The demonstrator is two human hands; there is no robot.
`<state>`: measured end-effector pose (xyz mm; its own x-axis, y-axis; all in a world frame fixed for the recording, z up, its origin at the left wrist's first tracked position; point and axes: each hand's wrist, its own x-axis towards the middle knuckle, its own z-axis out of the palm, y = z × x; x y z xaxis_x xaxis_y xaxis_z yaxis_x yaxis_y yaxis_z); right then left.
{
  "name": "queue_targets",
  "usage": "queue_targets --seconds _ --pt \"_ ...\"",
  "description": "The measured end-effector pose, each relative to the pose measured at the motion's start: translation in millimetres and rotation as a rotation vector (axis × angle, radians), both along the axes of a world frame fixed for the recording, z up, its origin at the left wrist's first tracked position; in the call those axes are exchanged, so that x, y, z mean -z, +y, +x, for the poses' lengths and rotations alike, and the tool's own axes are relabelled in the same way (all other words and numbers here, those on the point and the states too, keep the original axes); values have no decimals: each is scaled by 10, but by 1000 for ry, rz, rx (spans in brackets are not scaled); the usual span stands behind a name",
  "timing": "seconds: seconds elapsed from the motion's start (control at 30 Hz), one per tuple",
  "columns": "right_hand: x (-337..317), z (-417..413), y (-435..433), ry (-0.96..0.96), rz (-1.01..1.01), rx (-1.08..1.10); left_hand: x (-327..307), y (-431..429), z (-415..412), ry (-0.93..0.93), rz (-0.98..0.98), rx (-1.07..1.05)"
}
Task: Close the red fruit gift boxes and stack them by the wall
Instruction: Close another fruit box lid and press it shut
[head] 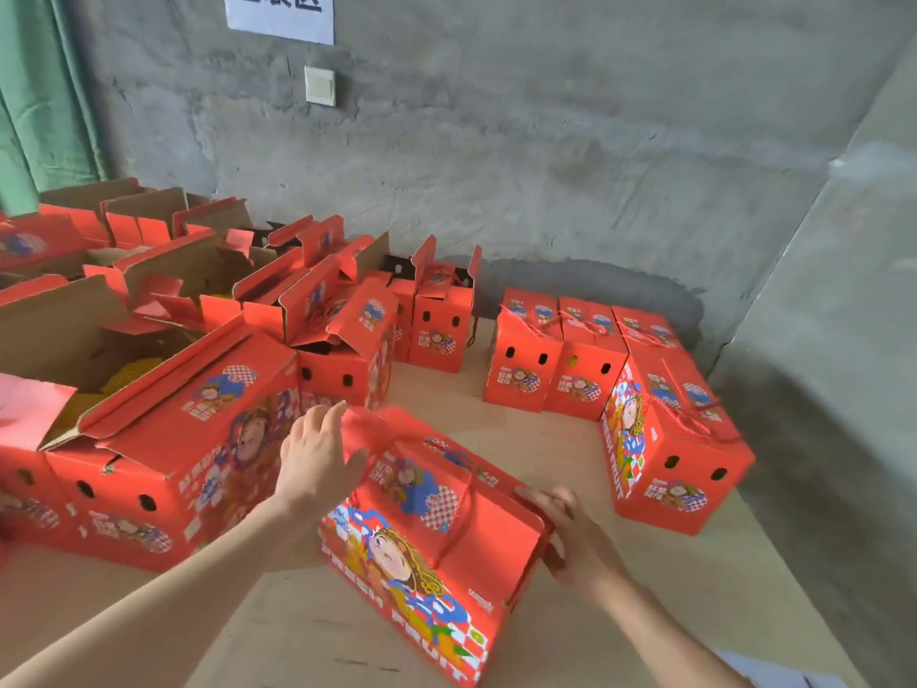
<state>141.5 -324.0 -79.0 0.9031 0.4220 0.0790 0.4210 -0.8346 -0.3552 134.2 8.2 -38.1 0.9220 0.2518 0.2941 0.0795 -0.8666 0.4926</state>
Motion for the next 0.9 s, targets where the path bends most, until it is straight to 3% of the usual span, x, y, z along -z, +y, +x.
queue_targets --seconds 0.1,0.27,0.4,0.5,0.6,0.77,0.83,0.9 --pt "-39 20 -465 -33 -57 56 71 -258 93 -10 54 184" --pt "-346 154 -967 72 -217 187 172 -649 117 -16 -67 419" --pt "-733 263 -878 21 182 341 235 -724 112 62 -237 394" --pt "-786 152 -405 271 74 233 304 -782 54 78 -358 356" --pt "-697 68 -14 189 -116 128 301 -815 43 105 -424 331" --pt "-981 1 195 133 396 166 329 -864 -61 69 -461 313" --pt "-1187 -124 163 319 529 -51 359 -850 -146 48 -607 300" --pt "-1312 -306 80 597 433 -323 331 -820 -204 27 -950 254"
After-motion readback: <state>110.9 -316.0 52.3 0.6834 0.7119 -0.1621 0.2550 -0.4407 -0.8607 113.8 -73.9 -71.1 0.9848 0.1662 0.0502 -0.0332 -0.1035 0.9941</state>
